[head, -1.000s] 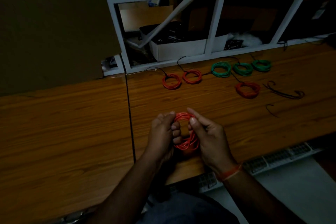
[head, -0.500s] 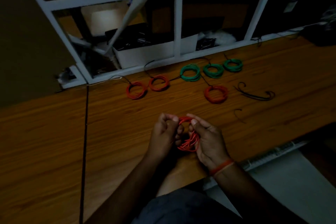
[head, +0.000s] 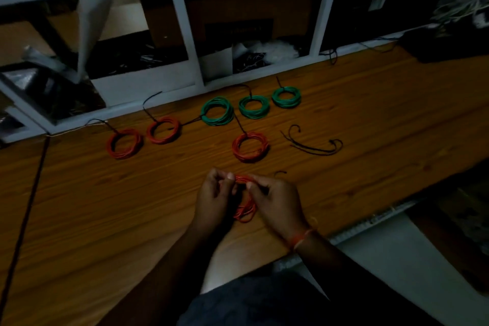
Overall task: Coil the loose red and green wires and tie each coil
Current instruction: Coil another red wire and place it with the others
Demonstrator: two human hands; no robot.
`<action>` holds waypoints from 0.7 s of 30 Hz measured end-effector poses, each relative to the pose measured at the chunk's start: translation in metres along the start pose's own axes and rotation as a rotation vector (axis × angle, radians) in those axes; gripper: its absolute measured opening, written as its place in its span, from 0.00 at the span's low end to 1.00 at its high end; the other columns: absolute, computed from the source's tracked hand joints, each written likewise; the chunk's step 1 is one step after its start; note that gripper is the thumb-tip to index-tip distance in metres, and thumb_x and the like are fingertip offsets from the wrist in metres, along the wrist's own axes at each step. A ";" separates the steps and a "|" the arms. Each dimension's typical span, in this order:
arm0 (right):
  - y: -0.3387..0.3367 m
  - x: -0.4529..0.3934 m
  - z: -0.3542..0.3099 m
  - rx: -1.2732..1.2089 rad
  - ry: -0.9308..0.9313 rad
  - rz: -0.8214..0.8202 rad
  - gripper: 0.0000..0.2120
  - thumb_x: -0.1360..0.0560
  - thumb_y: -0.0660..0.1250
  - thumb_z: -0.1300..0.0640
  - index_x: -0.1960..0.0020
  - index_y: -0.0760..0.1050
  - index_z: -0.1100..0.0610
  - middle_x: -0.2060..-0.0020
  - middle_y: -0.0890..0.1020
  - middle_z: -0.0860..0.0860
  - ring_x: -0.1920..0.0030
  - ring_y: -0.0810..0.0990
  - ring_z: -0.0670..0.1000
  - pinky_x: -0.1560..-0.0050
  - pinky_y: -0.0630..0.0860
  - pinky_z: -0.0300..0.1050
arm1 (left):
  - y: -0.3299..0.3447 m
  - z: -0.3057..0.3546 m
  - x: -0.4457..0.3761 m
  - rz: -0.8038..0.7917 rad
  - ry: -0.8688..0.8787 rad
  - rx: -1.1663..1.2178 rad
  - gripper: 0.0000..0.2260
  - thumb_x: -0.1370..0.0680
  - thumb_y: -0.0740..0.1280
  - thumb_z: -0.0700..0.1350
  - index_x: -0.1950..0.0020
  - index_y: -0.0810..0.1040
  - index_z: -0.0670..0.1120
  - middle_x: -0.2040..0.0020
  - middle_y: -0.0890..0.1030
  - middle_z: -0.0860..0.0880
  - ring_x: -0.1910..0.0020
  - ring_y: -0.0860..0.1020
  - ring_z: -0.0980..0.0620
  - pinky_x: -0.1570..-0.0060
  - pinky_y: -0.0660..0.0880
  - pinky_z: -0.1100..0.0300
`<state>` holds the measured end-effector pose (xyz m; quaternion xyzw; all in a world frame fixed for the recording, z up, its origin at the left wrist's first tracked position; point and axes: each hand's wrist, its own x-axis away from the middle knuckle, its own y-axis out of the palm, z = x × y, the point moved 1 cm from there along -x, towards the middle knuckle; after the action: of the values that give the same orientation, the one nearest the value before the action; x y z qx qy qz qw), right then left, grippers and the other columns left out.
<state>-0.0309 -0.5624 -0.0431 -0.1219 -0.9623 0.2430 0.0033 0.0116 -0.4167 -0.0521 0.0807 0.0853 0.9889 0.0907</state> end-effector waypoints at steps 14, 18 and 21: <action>-0.088 -0.072 0.060 0.632 0.179 0.297 0.13 0.19 0.65 0.57 0.39 0.82 0.59 0.43 0.79 0.60 0.42 0.78 0.60 0.42 0.76 0.51 | 0.010 -0.002 -0.015 0.017 0.000 -0.005 0.06 0.15 0.62 0.45 0.52 0.70 0.46 0.66 0.71 0.46 0.69 0.68 0.51 0.68 0.61 0.57; -0.087 -0.075 0.068 0.639 0.275 0.262 0.13 0.17 0.61 0.58 0.37 0.80 0.58 0.41 0.78 0.59 0.41 0.76 0.58 0.45 0.73 0.45 | 0.010 -0.003 -0.017 0.028 -0.002 0.007 0.06 0.16 0.63 0.44 0.52 0.71 0.46 0.66 0.72 0.47 0.69 0.69 0.51 0.68 0.63 0.57; -0.082 -0.073 0.066 0.683 0.207 0.162 0.13 0.18 0.59 0.66 0.39 0.78 0.68 0.42 0.78 0.66 0.40 0.76 0.65 0.47 0.66 0.45 | 0.011 -0.002 -0.016 0.014 0.008 0.029 0.06 0.16 0.63 0.44 0.52 0.71 0.46 0.66 0.72 0.48 0.69 0.68 0.51 0.69 0.63 0.58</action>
<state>0.0169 -0.6804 -0.0592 -0.2134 -0.8074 0.5363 0.1220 0.0251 -0.4307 -0.0541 0.0787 0.0994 0.9885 0.0823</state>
